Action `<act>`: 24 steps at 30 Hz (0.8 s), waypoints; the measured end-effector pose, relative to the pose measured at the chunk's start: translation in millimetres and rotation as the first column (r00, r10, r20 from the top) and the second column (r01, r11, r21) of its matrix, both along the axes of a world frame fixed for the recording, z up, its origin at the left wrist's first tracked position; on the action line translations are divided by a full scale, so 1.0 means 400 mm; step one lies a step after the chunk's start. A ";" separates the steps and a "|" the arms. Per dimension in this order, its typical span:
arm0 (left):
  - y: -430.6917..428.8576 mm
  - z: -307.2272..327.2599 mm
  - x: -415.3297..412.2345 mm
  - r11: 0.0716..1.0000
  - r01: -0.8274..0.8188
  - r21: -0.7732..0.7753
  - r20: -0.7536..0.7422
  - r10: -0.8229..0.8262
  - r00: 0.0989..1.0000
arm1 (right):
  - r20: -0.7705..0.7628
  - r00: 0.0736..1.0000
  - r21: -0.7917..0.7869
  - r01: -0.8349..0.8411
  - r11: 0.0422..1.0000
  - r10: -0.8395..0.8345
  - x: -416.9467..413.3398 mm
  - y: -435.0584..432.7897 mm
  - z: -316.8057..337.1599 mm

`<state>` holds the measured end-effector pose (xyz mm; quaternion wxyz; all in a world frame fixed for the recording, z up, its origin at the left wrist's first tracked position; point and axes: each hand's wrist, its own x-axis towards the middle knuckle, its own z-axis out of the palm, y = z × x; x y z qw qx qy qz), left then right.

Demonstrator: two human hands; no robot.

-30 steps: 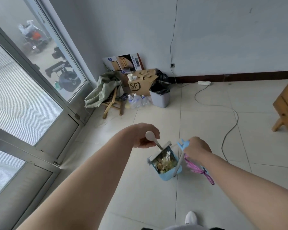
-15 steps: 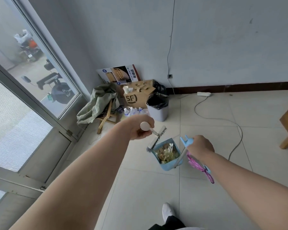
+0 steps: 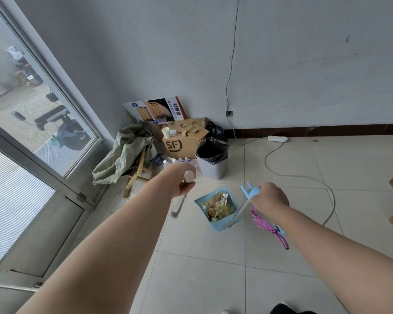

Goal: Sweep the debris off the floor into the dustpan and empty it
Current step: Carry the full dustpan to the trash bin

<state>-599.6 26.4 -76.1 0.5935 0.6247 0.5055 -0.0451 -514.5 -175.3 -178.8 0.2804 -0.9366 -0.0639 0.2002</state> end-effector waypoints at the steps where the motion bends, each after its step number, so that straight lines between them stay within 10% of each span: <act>1: 0.008 -0.004 0.013 1.000 -0.018 0.004 -0.005 0.018 1.000 | 0.000 1.000 0.000 -0.006 1.000 0.006 0.018 0.001 0.006; 24: 0.052 -0.008 0.237 0.967 -0.254 -0.010 -0.116 0.251 0.961 | -0.090 0.995 0.446 0.067 0.893 -0.030 0.471 0.113 0.151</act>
